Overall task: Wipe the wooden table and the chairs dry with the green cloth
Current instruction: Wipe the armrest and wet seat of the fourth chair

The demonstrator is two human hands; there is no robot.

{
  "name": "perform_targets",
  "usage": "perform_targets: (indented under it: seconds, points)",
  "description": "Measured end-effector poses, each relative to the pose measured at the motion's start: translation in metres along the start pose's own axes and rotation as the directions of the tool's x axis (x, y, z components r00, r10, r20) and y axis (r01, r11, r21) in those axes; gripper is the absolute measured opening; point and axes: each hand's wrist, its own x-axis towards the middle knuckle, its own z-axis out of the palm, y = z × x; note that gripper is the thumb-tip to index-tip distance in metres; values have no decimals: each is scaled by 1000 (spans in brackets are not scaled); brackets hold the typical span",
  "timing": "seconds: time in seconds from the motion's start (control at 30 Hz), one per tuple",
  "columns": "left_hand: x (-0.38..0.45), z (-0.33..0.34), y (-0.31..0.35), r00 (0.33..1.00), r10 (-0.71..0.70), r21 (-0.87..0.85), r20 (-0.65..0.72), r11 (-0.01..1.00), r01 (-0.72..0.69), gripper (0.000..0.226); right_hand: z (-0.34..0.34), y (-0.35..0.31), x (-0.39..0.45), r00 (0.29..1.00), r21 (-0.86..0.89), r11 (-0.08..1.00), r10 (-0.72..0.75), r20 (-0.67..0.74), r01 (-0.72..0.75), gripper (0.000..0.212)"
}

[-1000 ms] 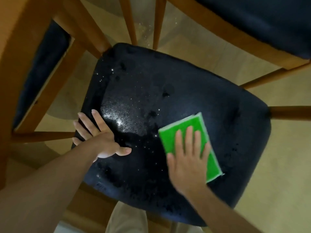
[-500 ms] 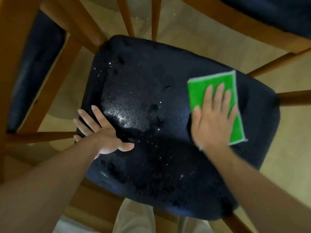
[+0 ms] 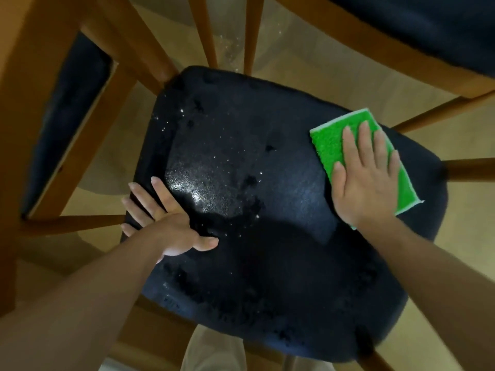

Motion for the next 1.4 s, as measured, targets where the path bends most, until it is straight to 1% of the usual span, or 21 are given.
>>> perform_targets:
  seconds: [0.07, 0.13, 0.2, 0.23, 0.33, 0.43, 0.47, 0.5, 0.53, 0.63, 0.7, 0.77, 0.8, 0.87, 0.97, 1.03, 1.13, 1.17, 1.23, 1.33, 1.4]
  points:
    - [-2, 0, 1, 1000, -13, -11, 14, 1000, 13, 145, 7, -25, -22, 997, 2, 997, 74, 4, -74, 63]
    - [-5, -2, 4, 1000, -13, -12, 22, 1000, 14, 144, 15, -50, -62, 998, 5, 999, 41, 41, -41, 64]
    - [-5, -3, 6, 1000, -11, 1, 0, 1000, 11, 144, 28, -75, -118, 986, 4, 991, -135, 95, 136, 65]
    - [-6, -4, 6, 1000, -10, 4, 0, 1000, 10, 144, 34, -85, -148, 958, 1, 966, -255, 133, 257, 66]
    - [-4, -2, 5, 1000, -2, 14, -7, 1000, 2, 143, 41, -87, -187, 816, 14, 843, -525, 240, 538, 68]
    - [-3, -3, 5, 1000, -8, 16, 9, 1000, 8, 144, 30, -61, -136, 623, 52, 659, -732, 276, 750, 64]
    - [-3, -3, 4, 1000, -9, 22, 9, 1000, 9, 144, 25, -53, -109, 589, 47, 619, -766, 257, 784, 62]
    - [-4, -4, 4, 1000, -13, 26, 10, 1000, 12, 144, 20, -47, -79, 608, 25, 628, -762, 225, 778, 61]
    - [-4, -4, 5, 1000, -15, 28, 9, 1000, 15, 143, 14, -44, -50, 677, -1, 689, -713, 182, 725, 60]
    - [-4, -4, 4, 1000, -20, 33, 19, 999, 20, 143, 1, -54, 19, 923, -6, 925, -378, 73, 379, 58]
    - [-3, -3, 4, 1000, -23, 31, 15, 999, 23, 143, 1, -73, 33, 985, 20, 985, -170, 38, 169, 59]
    - [0, -1, 2, 1000, -21, 34, 2, 999, 21, 144, 6, -94, 23, 997, 38, 997, -75, 17, 74, 61]
    - [2, 0, 1, 1000, -19, 38, -6, 999, 19, 146, 10, -104, 7, 997, 38, 996, -77, 18, 77, 61]
    - [7, 0, -2, 999, -31, 45, -20, 999, 31, 150, 19, -119, -41, 980, 28, 981, -193, 49, 192, 63]
    - [18, 3, -8, 999, -40, 55, 4, 998, 40, 150, 37, -126, -128, 863, 27, 875, -481, 153, 483, 65]
    - [27, 9, -10, 999, -43, 54, -28, 998, 44, 145, 41, -118, -152, 789, 41, 811, -578, 210, 583, 65]
    - [35, 15, -15, 994, -39, 76, -100, 996, 47, 157, 35, -101, -111, 676, 42, 701, -701, 227, 712, 65]
    - [37, 15, -16, 996, -31, 71, -89, 997, 38, 161, 29, -98, -84, 674, 25, 694, -707, 214, 720, 64]
    - [40, 14, -16, 997, -47, 59, -66, 997, 51, 164, 17, -97, -27, 769, -41, 773, -622, 151, 633, 61]
    - [42, 16, -15, 995, -63, 60, -79, 996, 68, 164, 5, -118, 33, 937, -30, 939, -341, 68, 344, 58]
    - [40, 17, -16, 995, -48, 44, -92, 998, 52, 164, 7, -139, 39, 983, 29, 983, -180, 30, 179, 57]
